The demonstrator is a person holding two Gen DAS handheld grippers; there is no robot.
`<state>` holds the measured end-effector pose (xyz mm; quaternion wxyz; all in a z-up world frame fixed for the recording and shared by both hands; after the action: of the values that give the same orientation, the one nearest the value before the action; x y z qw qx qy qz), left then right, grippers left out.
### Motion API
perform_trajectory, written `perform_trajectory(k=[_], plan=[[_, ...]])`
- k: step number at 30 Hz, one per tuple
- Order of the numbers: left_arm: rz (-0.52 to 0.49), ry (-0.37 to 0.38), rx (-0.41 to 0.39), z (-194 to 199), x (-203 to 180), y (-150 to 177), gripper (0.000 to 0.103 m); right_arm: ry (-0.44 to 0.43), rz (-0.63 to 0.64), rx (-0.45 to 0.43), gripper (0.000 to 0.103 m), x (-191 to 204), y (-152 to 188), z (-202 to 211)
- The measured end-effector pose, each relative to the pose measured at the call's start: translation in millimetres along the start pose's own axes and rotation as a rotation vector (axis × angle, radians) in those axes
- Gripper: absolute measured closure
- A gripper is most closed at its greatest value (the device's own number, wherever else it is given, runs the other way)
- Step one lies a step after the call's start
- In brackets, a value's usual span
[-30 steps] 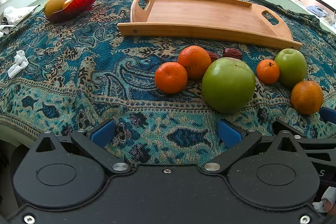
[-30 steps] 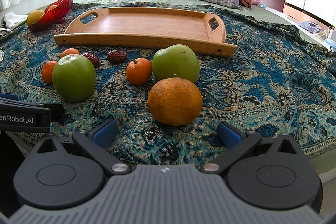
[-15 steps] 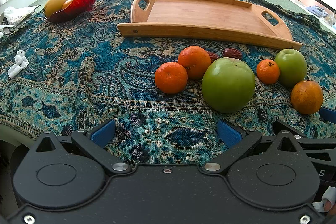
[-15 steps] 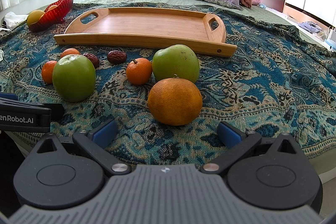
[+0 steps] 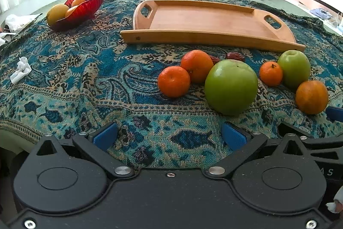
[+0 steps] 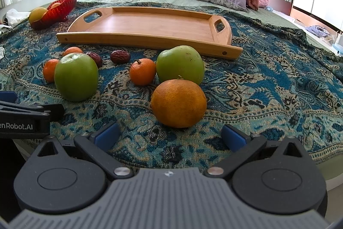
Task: Organize fruits
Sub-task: 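Grasp the large green apple with the left tool while the right tool grasps the large orange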
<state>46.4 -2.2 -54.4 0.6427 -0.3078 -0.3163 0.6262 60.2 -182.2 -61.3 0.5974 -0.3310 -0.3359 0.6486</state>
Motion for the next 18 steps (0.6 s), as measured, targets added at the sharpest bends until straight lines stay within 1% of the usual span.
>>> perform_trajectory(k=[2,3,4,6,9,13,18], plan=[[-0.004,0.020,0.001,0.5,-0.2,-1.5,0.001,-0.002,0.000,-0.008,0.000,-0.1,0.4,1.4],[-0.015,0.030,0.000,1.0,-0.8,-2.5,0.004,-0.002,-0.001,-0.013,0.000,0.0,0.7,2.5],[-0.029,0.050,-0.004,1.9,-1.9,-4.1,0.010,-0.003,0.002,-0.018,0.000,-0.1,0.1,3.2],[-0.060,0.090,-0.020,5.1,-4.5,-8.5,0.018,-0.011,0.001,-0.032,0.000,-0.8,-1.0,6.3],[-0.057,0.164,-0.018,8.9,-9.1,-14.8,0.025,-0.032,0.002,-0.066,0.002,-1.7,-3.3,12.4],[-0.029,0.256,-0.020,10.1,-16.4,-28.9,0.030,-0.050,0.006,-0.105,0.009,-1.9,-7.5,20.0],[-0.081,0.295,-0.032,6.2,-31.1,-41.0,0.038,-0.039,0.020,-0.142,0.018,-3.9,-14.8,24.8]])
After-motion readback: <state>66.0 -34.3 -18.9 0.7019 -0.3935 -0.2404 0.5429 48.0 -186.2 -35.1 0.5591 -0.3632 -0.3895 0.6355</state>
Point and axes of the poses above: each gripper's, at about its wrist camera, not at the fingertips, and z roughly against the way its jaws point, x to its left, y to its underside, the point moved 8 cm from there along -z, roughly the way its jaws point, and after that the axes turned 7 degrees about -x, right-handed, at the moved point
